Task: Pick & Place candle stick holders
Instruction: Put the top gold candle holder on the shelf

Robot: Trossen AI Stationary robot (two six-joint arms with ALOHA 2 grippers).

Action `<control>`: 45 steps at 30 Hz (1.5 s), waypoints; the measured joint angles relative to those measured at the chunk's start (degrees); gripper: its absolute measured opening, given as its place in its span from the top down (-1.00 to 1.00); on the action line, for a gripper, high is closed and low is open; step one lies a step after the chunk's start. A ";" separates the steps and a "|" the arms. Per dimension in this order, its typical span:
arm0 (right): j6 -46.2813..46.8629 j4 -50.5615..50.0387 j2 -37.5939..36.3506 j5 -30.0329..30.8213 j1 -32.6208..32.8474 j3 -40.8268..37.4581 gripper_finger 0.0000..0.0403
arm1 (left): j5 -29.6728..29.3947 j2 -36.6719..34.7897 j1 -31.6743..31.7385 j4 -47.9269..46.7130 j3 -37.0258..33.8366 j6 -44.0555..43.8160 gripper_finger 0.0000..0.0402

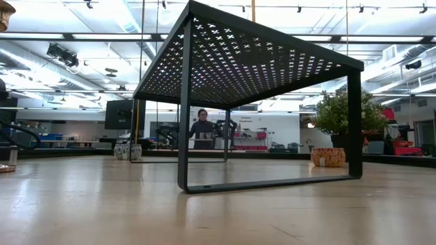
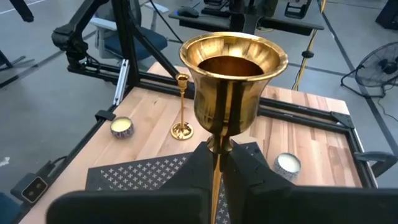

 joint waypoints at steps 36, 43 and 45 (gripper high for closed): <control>0.86 14.04 -4.02 0.28 -0.07 -13.46 0.91 | 0.00 0.00 0.00 0.00 0.00 0.00 0.77; 0.87 16.19 -4.02 0.28 -0.07 -15.44 0.91 | 0.00 0.00 0.00 0.00 0.00 0.00 0.77; 1.32 16.17 -4.02 0.28 -0.07 -15.98 0.91 | 0.00 0.00 0.00 0.00 0.00 0.00 0.77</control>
